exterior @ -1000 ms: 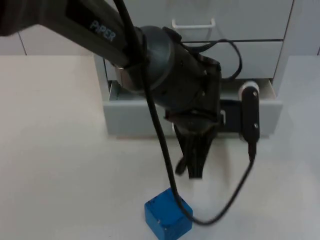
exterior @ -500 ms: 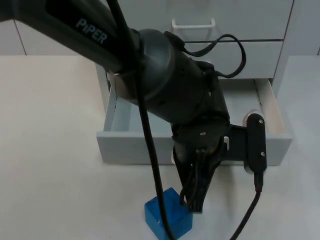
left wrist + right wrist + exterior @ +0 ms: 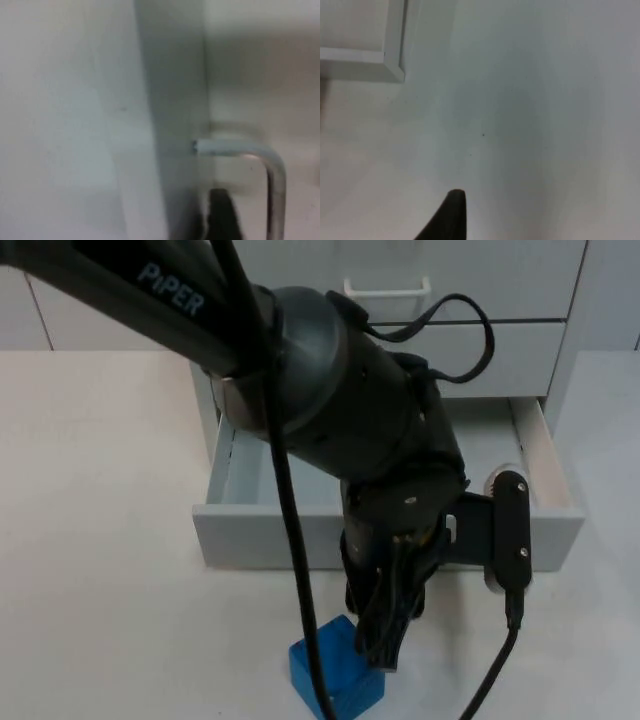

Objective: Open the drawer with the left hand, place the block into the drawer with the right hand, then close the drawer with the left hand.

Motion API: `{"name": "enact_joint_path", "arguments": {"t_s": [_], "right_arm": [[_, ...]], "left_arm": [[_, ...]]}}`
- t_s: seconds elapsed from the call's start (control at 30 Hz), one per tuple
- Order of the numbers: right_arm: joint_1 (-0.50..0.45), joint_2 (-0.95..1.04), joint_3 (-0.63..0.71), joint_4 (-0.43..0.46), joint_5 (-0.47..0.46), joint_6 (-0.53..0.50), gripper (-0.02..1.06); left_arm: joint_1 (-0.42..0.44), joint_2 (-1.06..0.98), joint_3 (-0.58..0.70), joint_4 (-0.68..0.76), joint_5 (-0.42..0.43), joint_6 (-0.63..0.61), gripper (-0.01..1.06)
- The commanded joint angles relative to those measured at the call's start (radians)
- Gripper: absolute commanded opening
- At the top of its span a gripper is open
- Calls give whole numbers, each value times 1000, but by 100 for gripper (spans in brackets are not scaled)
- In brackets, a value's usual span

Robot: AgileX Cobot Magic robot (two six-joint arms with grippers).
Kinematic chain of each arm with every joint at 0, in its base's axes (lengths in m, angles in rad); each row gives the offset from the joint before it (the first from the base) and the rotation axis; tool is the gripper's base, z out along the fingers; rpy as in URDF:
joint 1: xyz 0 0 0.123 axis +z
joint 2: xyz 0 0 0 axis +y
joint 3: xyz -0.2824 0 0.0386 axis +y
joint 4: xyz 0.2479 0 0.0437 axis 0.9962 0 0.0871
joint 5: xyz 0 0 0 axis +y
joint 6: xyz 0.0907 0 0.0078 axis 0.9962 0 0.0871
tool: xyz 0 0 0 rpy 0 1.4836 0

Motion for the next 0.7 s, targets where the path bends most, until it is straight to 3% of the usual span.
{"name": "enact_joint_path", "arguments": {"t_s": [0.0,0.13,0.67], "right_arm": [[-8,-3,-6,3,-7,4,105],[-8,-3,-6,3,-7,4,105],[-8,-3,-6,2,-4,4,105]], "left_arm": [[-6,-20,5,-17,15,3,60],[-11,-54,5,-17,49,3,70],[-22,-223,5,-193,153,65,70]]}}
